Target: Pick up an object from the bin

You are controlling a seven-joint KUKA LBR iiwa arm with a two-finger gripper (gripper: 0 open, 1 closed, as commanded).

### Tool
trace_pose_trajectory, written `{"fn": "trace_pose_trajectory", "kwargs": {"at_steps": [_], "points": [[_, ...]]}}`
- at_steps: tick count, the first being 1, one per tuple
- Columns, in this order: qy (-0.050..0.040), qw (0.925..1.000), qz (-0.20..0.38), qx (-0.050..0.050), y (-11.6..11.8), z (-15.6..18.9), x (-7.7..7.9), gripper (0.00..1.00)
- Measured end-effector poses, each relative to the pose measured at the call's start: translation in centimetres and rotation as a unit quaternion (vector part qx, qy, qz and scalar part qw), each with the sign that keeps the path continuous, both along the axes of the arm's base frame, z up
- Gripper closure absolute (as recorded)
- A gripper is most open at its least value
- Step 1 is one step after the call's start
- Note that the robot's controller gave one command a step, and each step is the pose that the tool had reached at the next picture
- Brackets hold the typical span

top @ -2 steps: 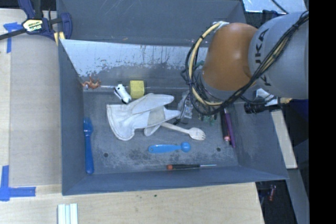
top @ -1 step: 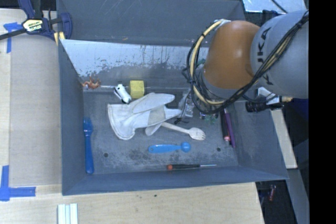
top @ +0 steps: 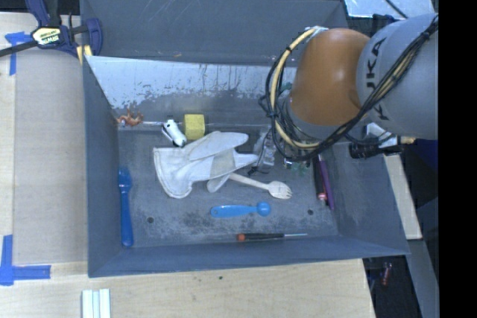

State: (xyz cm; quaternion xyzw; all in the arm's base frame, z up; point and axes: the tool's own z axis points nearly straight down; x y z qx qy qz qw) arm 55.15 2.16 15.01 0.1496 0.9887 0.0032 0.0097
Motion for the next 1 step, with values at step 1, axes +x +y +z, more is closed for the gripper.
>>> {"fn": "trace_pose_trajectory", "kwargs": {"at_steps": [1], "points": [[-0.0009,1.0000,0.000,0.000,0.00,0.62,0.02,1.00]]}}
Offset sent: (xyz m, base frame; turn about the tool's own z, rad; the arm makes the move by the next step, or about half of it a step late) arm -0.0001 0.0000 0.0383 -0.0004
